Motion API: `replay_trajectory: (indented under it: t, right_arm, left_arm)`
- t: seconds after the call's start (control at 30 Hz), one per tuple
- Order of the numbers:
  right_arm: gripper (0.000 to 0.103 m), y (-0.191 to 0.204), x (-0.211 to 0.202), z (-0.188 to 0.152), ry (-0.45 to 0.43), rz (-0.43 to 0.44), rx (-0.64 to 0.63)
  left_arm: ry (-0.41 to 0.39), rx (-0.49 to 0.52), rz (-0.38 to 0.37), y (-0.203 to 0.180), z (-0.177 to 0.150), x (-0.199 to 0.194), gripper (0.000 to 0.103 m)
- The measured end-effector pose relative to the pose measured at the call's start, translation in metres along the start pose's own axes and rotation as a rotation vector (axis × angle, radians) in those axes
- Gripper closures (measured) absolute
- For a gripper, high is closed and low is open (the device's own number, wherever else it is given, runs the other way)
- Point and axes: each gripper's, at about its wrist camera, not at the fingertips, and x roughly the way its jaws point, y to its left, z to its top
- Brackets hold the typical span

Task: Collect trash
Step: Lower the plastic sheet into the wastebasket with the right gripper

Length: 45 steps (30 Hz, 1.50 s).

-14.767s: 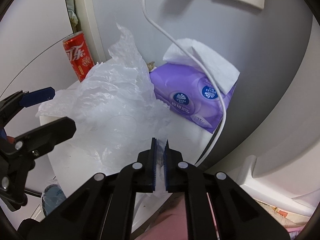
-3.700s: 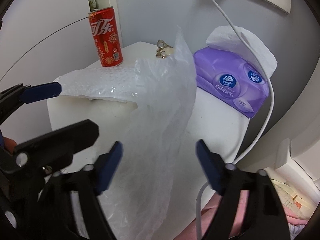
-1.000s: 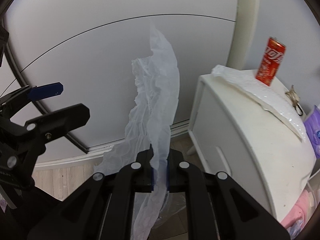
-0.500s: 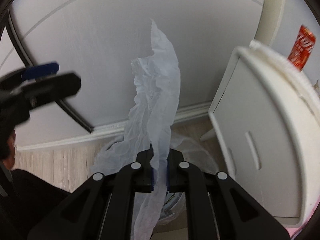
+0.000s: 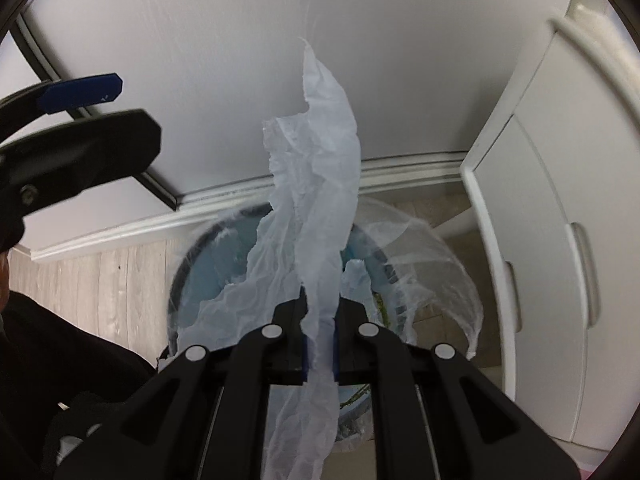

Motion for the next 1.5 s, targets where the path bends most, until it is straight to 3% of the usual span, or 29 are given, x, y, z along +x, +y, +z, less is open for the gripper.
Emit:
replay_trajectory:
  t: [0.8,1.5]
  right_arm:
    - [0.094,0.006,0.092,-0.022,0.079,0.044,0.012]
    - [0.094,0.026,0.146,-0.034,0.141,0.017,-0.017]
  left_arm:
    - [0.136,0.001,-0.086,0.005,-0.047,0.089,0.005]
    - [0.168,0.039,-0.110,-0.003,-0.059,0.108,0.005]
